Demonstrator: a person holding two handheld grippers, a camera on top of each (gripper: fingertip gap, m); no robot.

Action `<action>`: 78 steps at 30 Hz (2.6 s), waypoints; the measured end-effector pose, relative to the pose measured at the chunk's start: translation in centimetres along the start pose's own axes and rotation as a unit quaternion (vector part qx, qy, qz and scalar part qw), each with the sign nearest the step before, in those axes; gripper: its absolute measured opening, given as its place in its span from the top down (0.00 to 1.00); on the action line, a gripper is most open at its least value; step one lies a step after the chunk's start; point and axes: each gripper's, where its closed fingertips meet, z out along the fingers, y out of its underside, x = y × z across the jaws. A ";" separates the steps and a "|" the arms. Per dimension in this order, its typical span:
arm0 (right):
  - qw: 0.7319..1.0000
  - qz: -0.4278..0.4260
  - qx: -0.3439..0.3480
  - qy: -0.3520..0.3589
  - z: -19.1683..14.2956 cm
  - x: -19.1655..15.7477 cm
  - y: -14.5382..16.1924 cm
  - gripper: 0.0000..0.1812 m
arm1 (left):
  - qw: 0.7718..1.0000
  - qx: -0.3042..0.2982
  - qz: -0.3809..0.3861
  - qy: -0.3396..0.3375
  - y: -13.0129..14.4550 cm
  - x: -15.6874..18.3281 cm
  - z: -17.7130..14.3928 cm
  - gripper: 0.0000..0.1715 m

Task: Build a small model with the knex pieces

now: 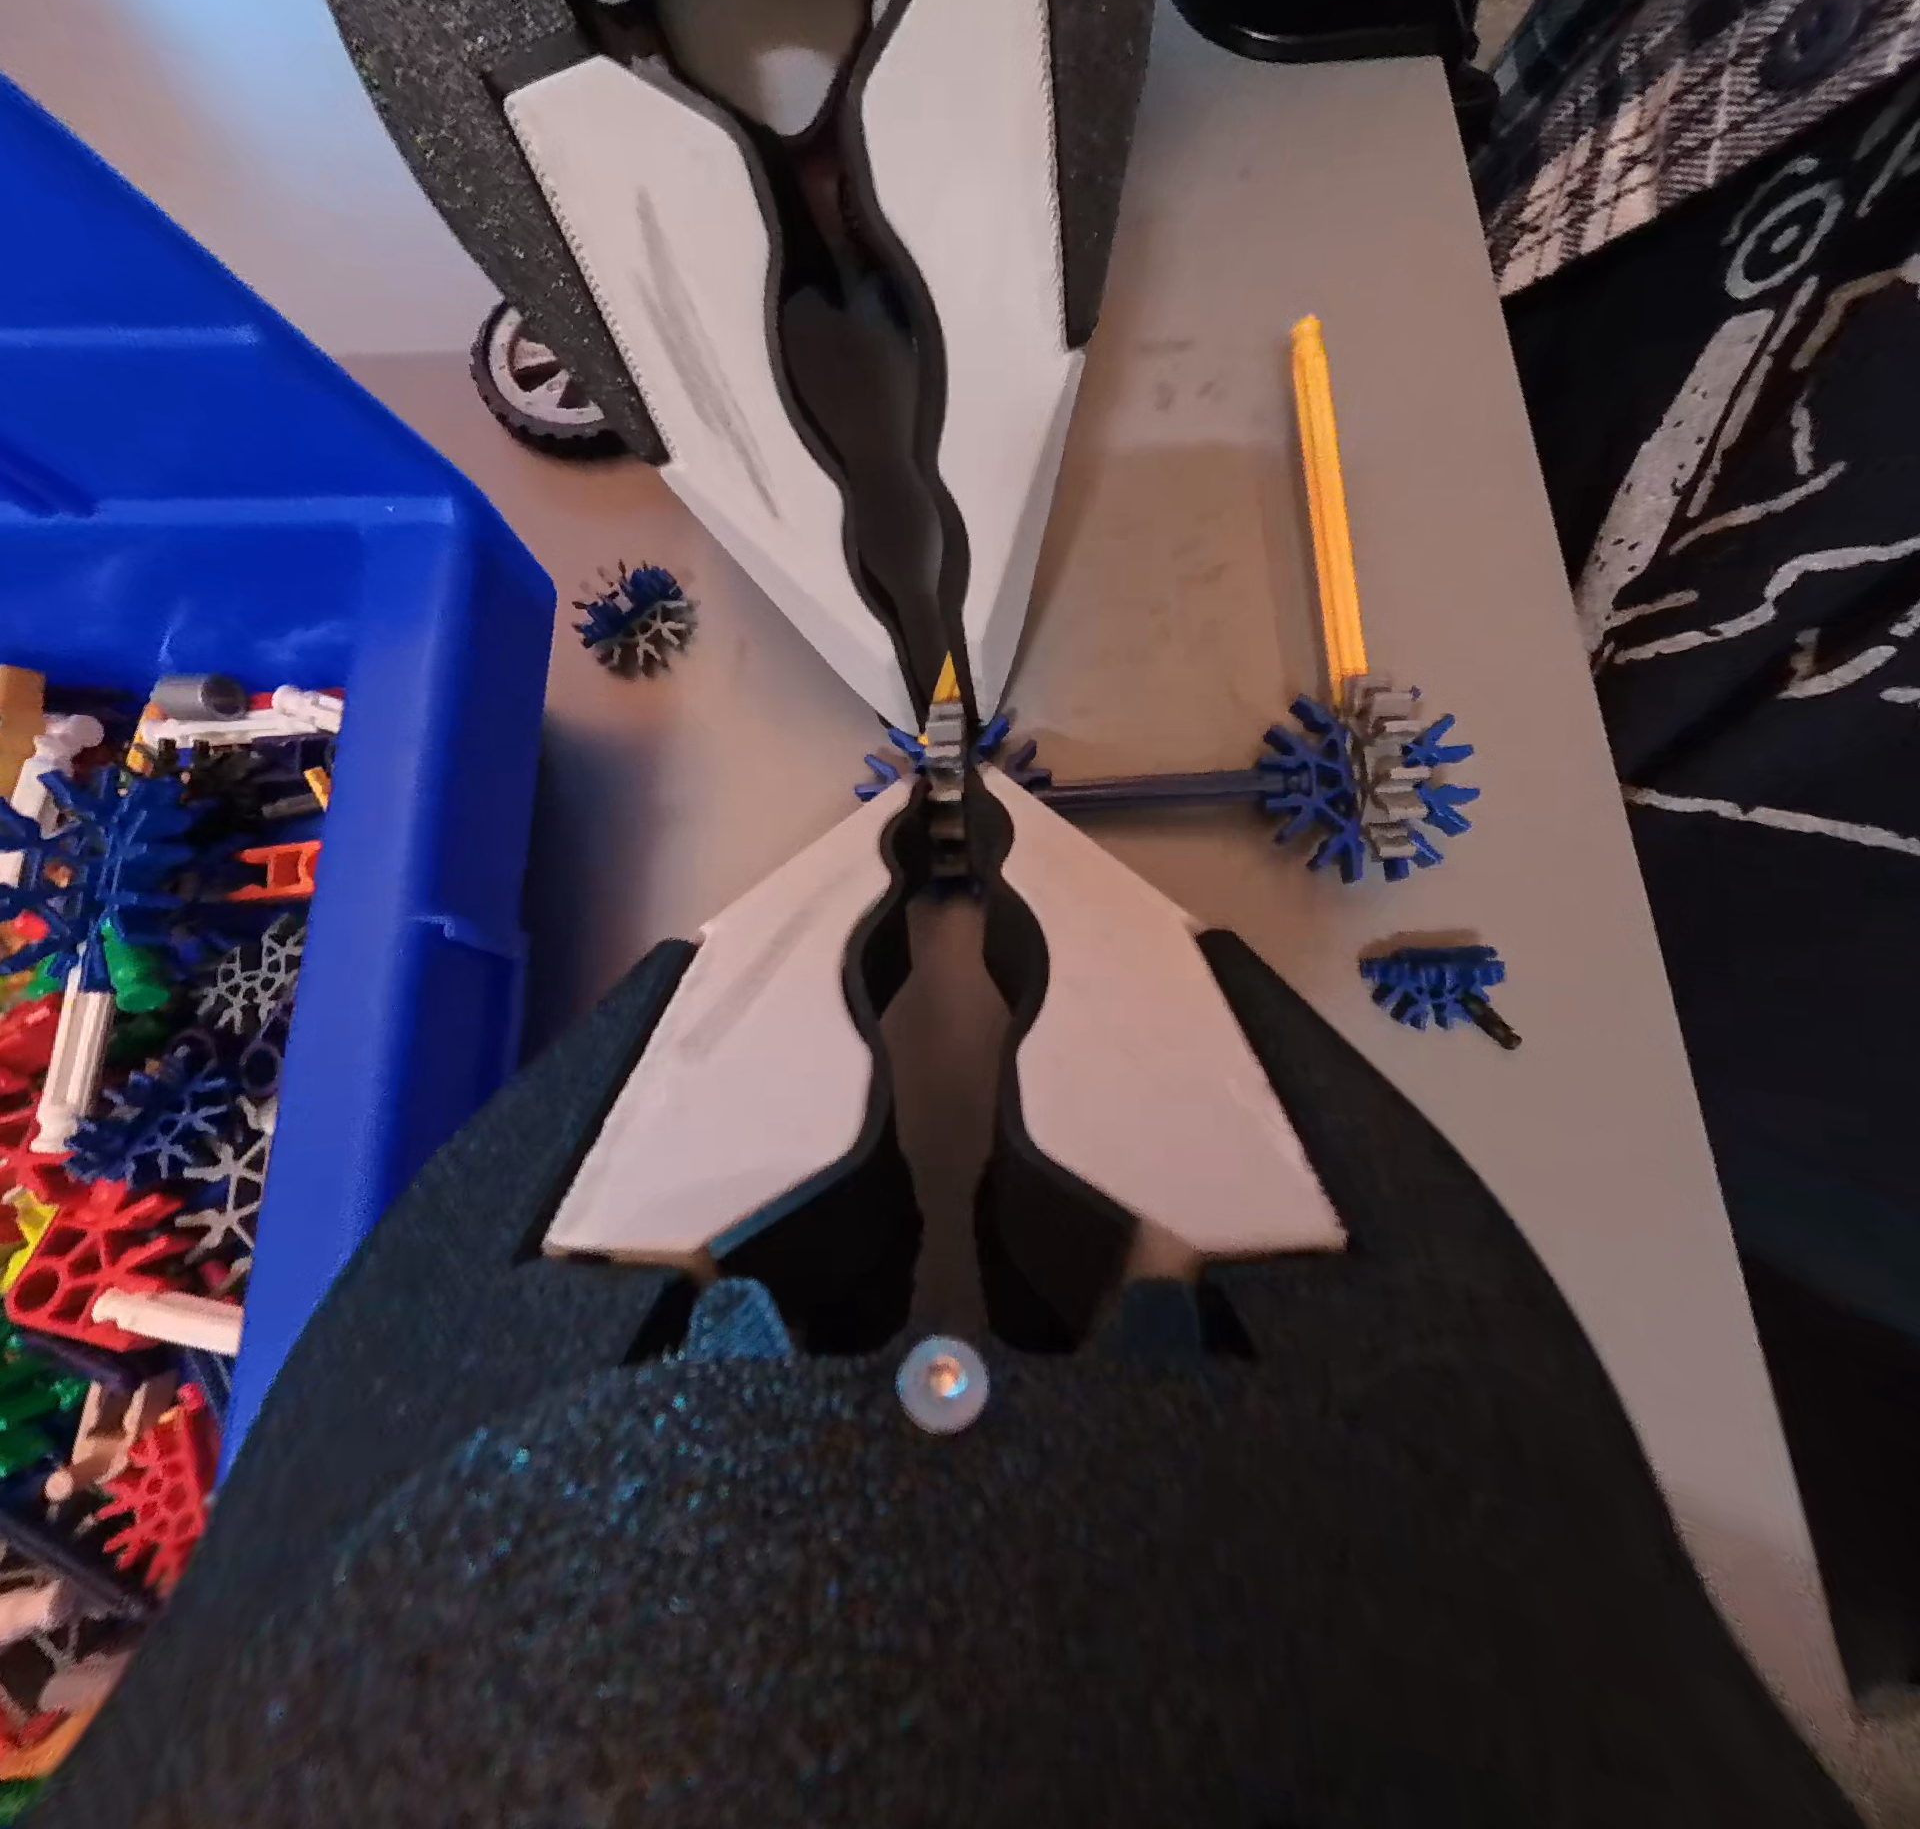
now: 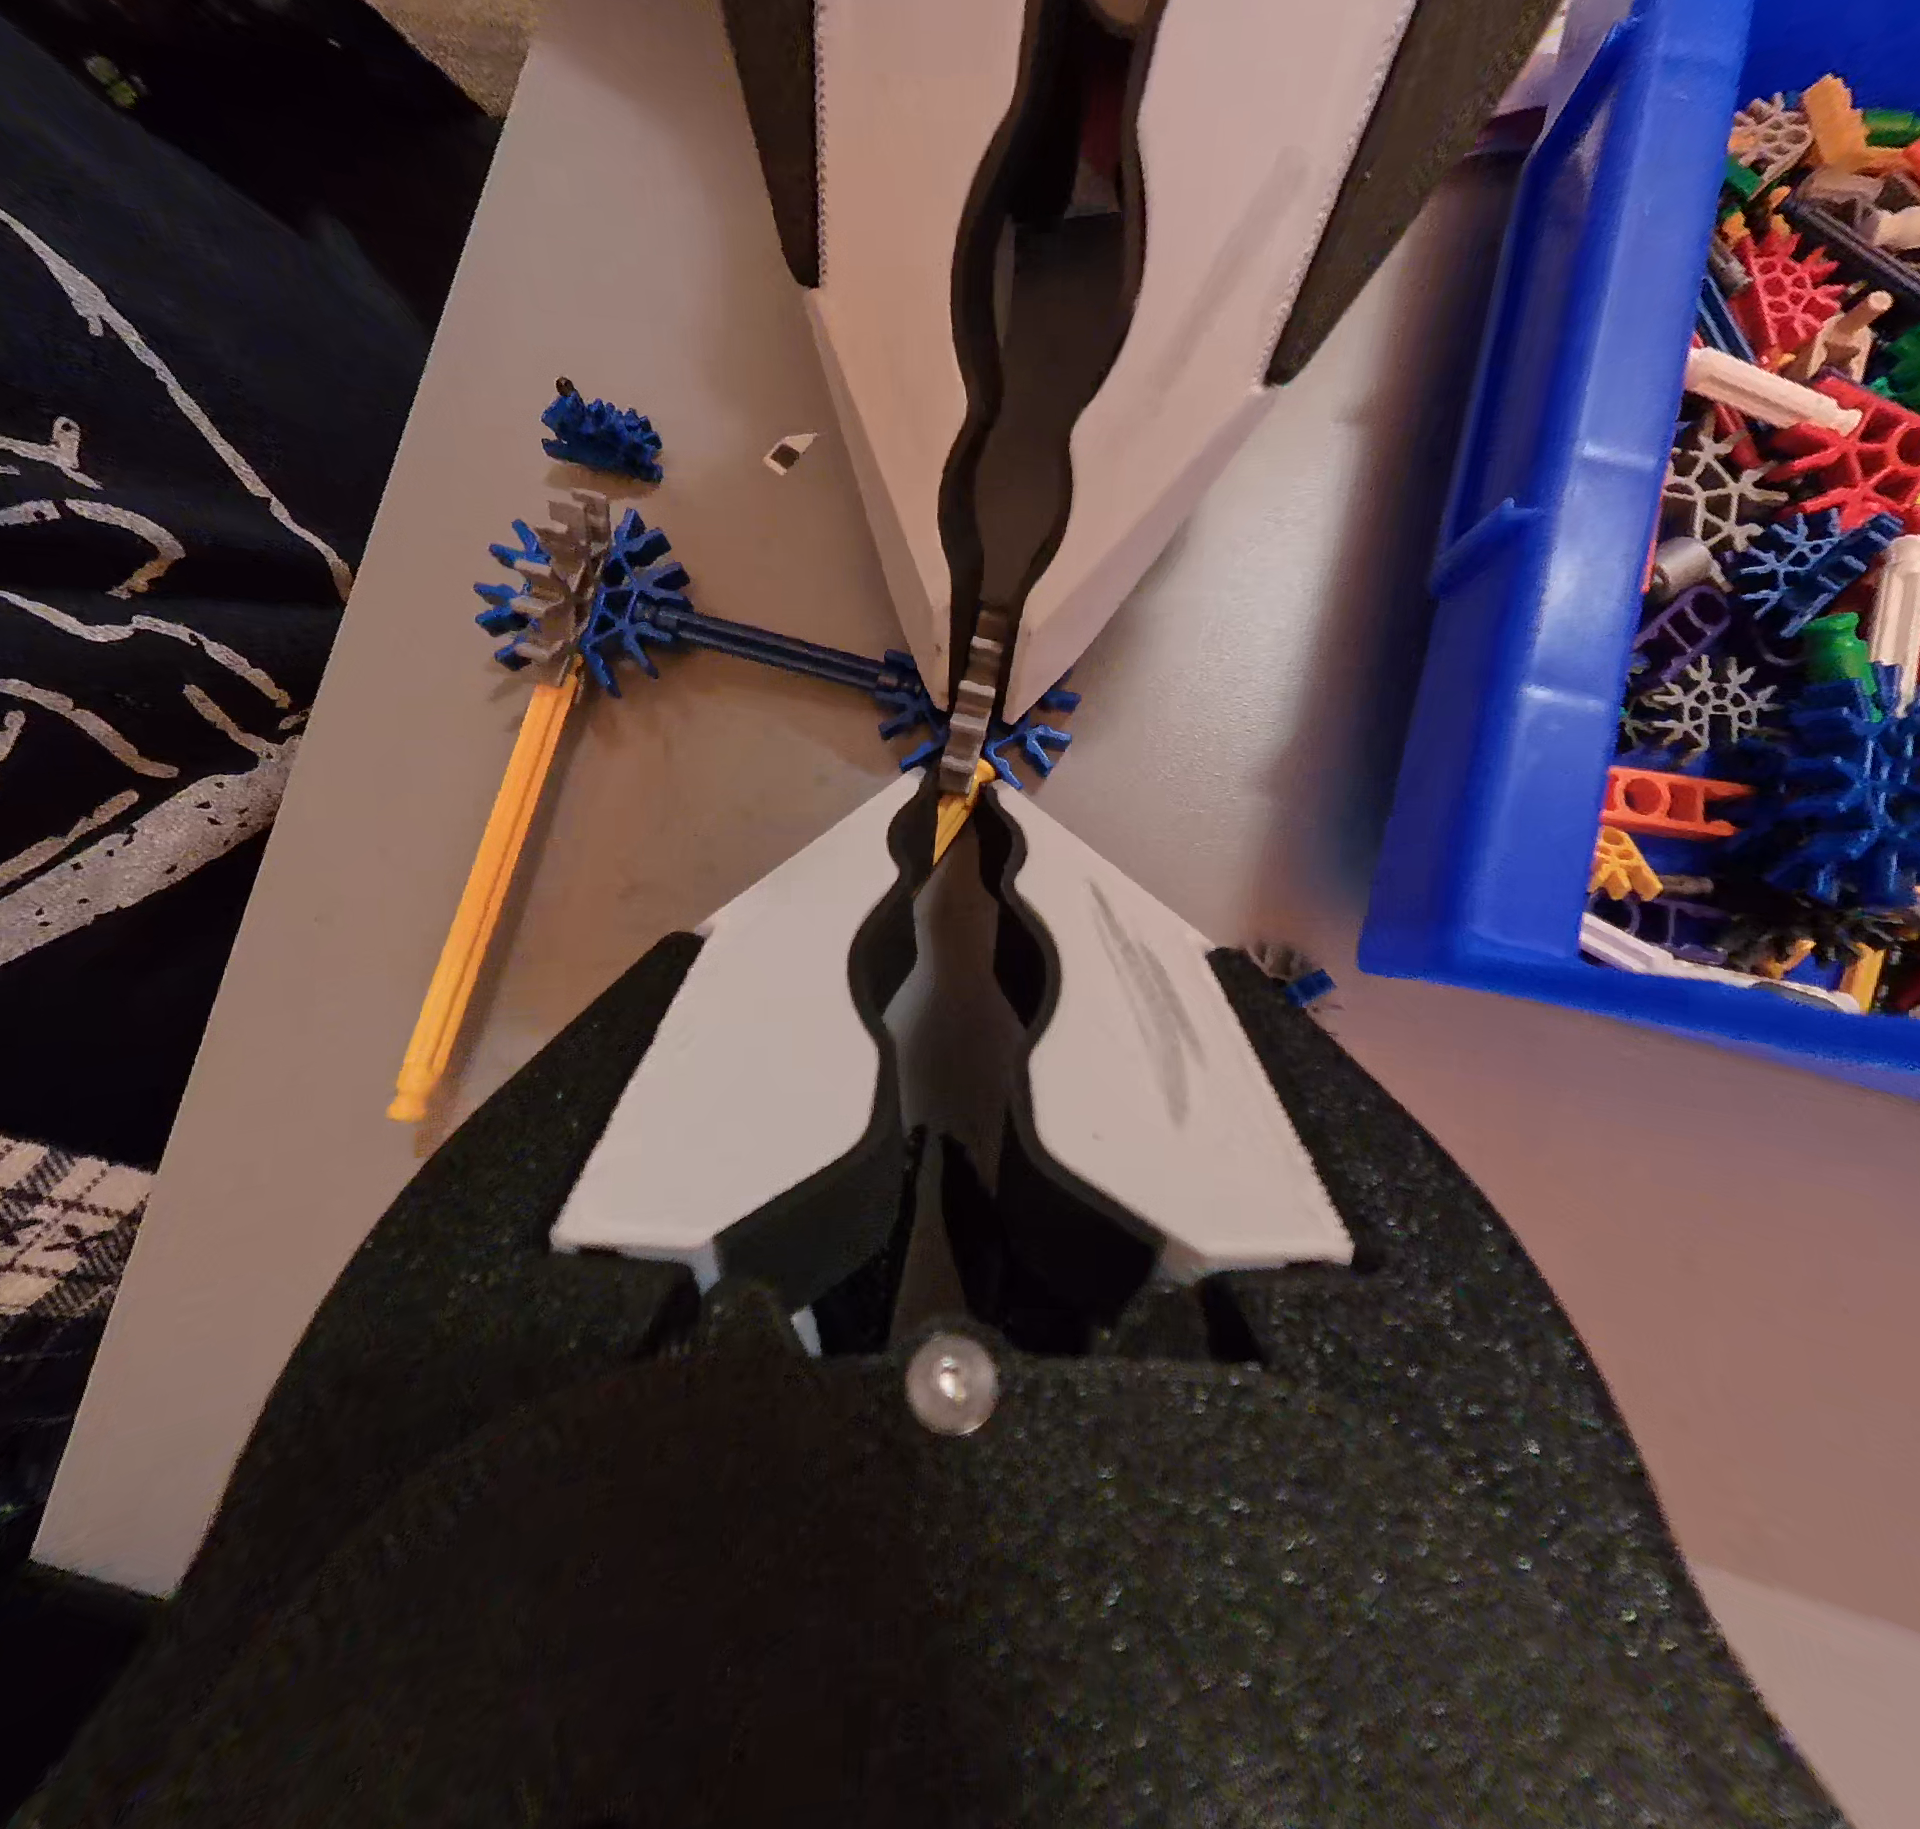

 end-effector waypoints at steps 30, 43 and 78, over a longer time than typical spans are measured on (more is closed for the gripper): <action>0.999 -0.010 -0.033 0.028 0.0 0.3 0.2 0.97 | 0.998 -0.034 0.032 -0.051 0.4 -0.4 -0.2 0.97; 0.999 -0.010 -0.025 0.022 0.1 0.2 0.0 0.98 | 0.996 -0.020 0.014 -0.080 0.1 -1.1 0.0 0.94; 0.997 0.019 -0.039 0.067 -0.7 1.9 0.9 0.98 | 0.992 0.015 -0.026 -0.124 0.0 -1.8 -0.1 0.97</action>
